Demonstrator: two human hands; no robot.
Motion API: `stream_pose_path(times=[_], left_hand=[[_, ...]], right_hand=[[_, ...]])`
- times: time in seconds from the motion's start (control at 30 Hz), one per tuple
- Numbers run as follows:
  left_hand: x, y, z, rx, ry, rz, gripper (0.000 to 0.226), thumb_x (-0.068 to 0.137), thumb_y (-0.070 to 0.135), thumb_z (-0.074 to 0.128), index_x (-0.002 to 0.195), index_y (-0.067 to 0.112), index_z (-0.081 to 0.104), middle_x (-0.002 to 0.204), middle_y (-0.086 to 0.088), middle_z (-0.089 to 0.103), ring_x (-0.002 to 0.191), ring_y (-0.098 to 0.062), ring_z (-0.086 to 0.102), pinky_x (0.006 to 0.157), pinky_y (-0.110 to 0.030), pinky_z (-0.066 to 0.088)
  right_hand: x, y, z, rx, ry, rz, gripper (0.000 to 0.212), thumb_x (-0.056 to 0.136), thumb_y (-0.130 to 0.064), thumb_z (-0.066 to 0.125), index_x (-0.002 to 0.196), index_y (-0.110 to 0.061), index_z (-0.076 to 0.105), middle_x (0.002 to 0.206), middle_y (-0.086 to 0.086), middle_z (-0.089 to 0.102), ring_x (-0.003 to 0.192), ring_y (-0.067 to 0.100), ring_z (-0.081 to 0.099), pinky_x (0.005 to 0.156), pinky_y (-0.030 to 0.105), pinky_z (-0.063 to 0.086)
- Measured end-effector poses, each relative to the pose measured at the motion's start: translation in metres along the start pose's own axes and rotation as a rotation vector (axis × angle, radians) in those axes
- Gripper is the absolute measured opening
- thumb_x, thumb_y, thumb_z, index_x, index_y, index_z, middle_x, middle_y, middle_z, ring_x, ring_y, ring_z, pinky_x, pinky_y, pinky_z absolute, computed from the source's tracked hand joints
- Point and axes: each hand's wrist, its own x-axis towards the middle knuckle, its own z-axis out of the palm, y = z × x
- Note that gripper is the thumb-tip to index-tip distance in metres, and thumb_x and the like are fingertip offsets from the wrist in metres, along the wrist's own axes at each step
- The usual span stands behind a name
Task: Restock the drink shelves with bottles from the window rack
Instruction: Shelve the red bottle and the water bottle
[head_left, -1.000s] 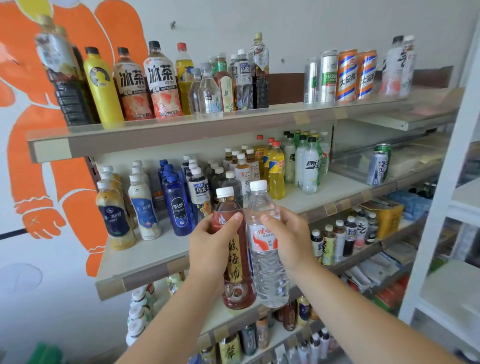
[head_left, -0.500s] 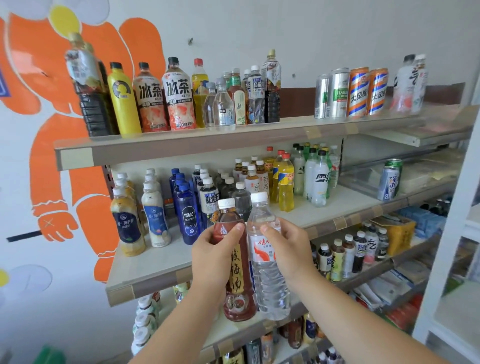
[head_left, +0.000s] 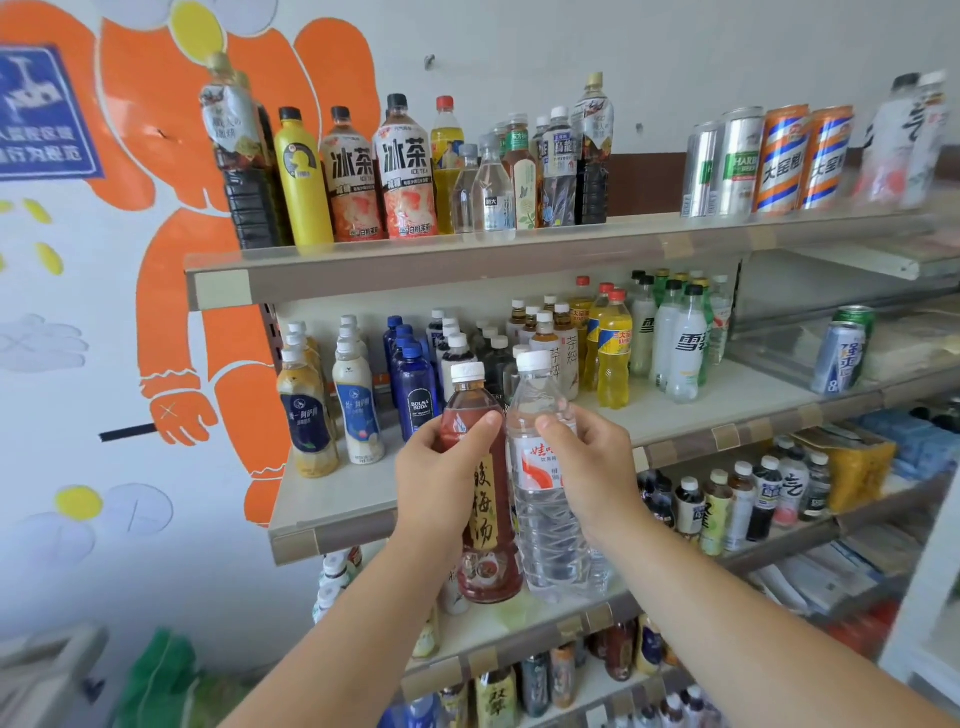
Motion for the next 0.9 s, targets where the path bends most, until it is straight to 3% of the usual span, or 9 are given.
stream_pose_path(times=[0.23, 0.4, 0.7, 0.83, 0.9], left_hand=[[-0.008, -0.011, -0.011, -0.019, 0.022, -0.036, 0.034, 0.078, 0.036, 0.081, 0.102, 0.013, 0.071, 0.091, -0.011, 0.077, 0.084, -0.031, 0.076, 0.081, -0.054, 0.060], [-0.012, -0.020, -0.019, -0.029, 0.027, -0.053, 0.034, 0.077, 0.037, 0.081, 0.099, 0.014, 0.072, 0.091, -0.013, 0.077, 0.085, -0.034, 0.075, 0.083, -0.056, 0.059], [-0.018, -0.037, -0.024, -0.012, -0.004, -0.083, 0.030, 0.076, 0.037, 0.082, 0.097, 0.018, 0.073, 0.090, -0.010, 0.078, 0.085, -0.031, 0.075, 0.082, -0.054, 0.060], [-0.018, -0.044, -0.021, 0.028, -0.029, -0.089, 0.024, 0.076, 0.032, 0.084, 0.093, 0.018, 0.073, 0.087, -0.008, 0.077, 0.082, -0.030, 0.075, 0.080, -0.049, 0.062], [-0.019, -0.049, -0.018, 0.030, -0.037, -0.094, 0.024, 0.075, 0.032, 0.085, 0.090, 0.018, 0.073, 0.085, -0.009, 0.077, 0.080, -0.031, 0.075, 0.078, -0.048, 0.062]], right_hand=[[-0.007, 0.016, 0.008, -0.032, -0.019, 0.017, 0.034, 0.075, -0.049, 0.065, 0.094, -0.022, 0.075, 0.094, 0.024, 0.071, 0.093, 0.047, 0.067, 0.083, 0.063, 0.055], [-0.013, 0.029, 0.011, -0.060, -0.028, 0.024, 0.055, 0.076, -0.052, 0.066, 0.095, 0.000, 0.063, 0.100, 0.044, 0.054, 0.090, 0.059, 0.056, 0.074, 0.069, 0.050], [-0.031, 0.029, 0.000, -0.062, -0.035, 0.043, 0.039, 0.075, -0.044, 0.066, 0.090, -0.008, 0.070, 0.094, 0.039, 0.061, 0.087, 0.055, 0.061, 0.073, 0.061, 0.054], [-0.037, 0.037, -0.011, -0.056, -0.022, 0.082, 0.051, 0.076, -0.042, 0.067, 0.096, 0.004, 0.065, 0.093, 0.036, 0.064, 0.086, 0.052, 0.064, 0.074, 0.060, 0.055], [-0.042, 0.039, -0.016, -0.039, -0.002, 0.108, 0.044, 0.077, -0.036, 0.068, 0.097, 0.004, 0.068, 0.091, 0.030, 0.069, 0.084, 0.046, 0.068, 0.072, 0.052, 0.058]])
